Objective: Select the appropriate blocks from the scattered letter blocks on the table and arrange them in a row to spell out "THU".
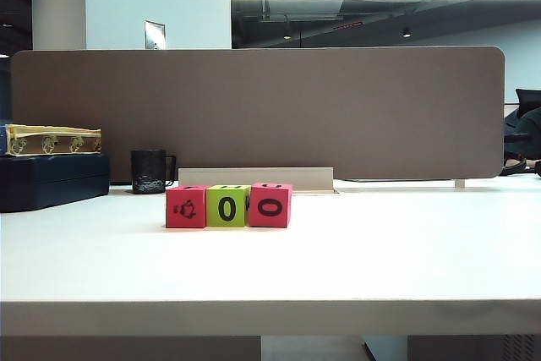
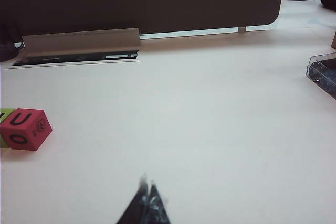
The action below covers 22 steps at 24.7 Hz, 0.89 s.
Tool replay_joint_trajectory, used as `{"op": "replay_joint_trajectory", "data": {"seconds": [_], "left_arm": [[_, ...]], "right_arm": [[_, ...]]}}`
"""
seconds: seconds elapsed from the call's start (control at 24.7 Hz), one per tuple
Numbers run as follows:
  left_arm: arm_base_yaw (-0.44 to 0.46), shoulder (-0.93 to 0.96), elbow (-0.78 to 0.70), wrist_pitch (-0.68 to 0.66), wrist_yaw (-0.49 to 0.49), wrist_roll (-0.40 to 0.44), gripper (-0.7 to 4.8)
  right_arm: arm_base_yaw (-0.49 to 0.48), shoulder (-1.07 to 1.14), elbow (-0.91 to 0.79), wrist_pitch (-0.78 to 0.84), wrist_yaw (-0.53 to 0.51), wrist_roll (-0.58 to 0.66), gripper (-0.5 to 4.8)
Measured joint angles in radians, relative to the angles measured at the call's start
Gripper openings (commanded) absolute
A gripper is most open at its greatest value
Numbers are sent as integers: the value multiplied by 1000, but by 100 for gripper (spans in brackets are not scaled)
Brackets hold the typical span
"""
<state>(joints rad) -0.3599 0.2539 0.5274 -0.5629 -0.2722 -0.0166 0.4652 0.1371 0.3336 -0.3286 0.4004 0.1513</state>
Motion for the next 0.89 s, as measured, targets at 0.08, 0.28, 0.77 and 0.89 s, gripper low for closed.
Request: {"op": "replay_joint_trajectory", "data": {"seconds": [0.08, 0.28, 0.77, 0.89], "left_arm": [[0, 0, 0, 0, 0, 0, -5], [0, 0, 0, 0, 0, 0, -5], [349, -107, -271, 384, 202, -26, -5], [449, -209, -388, 443, 348, -44, -5]], "right_arm": [[0, 0, 0, -1, 0, 0, -4], [0, 0, 0, 0, 0, 0, -4], [1, 0, 0, 0, 0, 0, -4], [1, 0, 0, -1, 0, 0, -4]]}}
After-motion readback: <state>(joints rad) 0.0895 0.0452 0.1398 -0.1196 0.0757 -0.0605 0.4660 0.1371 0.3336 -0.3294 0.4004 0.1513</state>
